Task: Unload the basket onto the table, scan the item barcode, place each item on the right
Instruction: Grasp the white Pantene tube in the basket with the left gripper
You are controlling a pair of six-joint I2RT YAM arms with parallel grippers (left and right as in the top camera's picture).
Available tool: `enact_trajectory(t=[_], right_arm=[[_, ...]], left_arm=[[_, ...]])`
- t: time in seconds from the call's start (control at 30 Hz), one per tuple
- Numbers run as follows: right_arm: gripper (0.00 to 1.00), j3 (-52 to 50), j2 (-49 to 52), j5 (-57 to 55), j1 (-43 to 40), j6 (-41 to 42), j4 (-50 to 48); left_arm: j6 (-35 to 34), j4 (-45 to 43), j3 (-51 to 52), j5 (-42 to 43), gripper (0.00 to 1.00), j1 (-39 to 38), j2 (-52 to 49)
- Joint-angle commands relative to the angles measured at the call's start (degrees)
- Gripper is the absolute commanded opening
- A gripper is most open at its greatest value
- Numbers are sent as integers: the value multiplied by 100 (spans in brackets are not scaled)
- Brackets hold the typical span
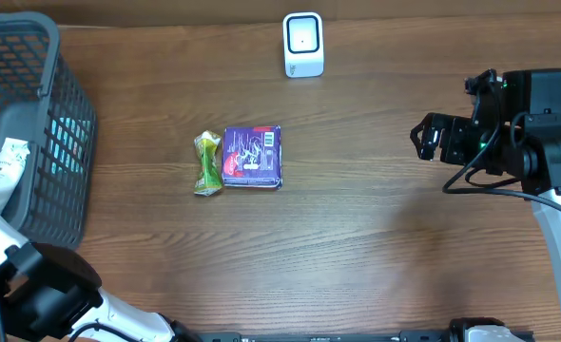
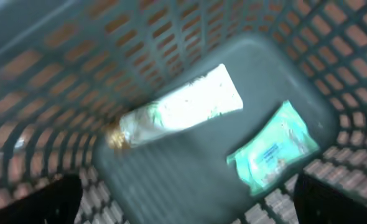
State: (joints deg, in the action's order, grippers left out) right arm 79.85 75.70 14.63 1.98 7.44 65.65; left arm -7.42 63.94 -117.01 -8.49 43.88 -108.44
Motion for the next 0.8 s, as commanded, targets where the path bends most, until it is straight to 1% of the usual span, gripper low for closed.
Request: enact_trajectory(t=[0.0,0.13,0.23,0.33,0.43,0.47,0.6,0.77], right_arm=[[100,144,-2,0,22,-20,-22],[100,144,15,2,22,-17,-66],[100,144,48,2,22,-15,-50],[100,142,87,4,22,2,-4],[100,138,101,2,22,2,0],[100,127,101,0,22,2,-7],[100,111,105,2,22,2,-9],[100,111,105,2,22,2,-20]], left_arm=[[1001,-844,852,-87,100,-9,11],[1534,-1742,1751,-92,100,-7,11],[2315,-2317,2441,-90,100,-7,11],[3254,-2955,3073,-92,100,-7,11],[3709,-3462,3390,-90,100,4,11],[3982,-3744,3526,-90,100,11,7],[4317,-4113,3639,-87,100,63,-140],[4367,-4223,3639,-87,100,179,-660]])
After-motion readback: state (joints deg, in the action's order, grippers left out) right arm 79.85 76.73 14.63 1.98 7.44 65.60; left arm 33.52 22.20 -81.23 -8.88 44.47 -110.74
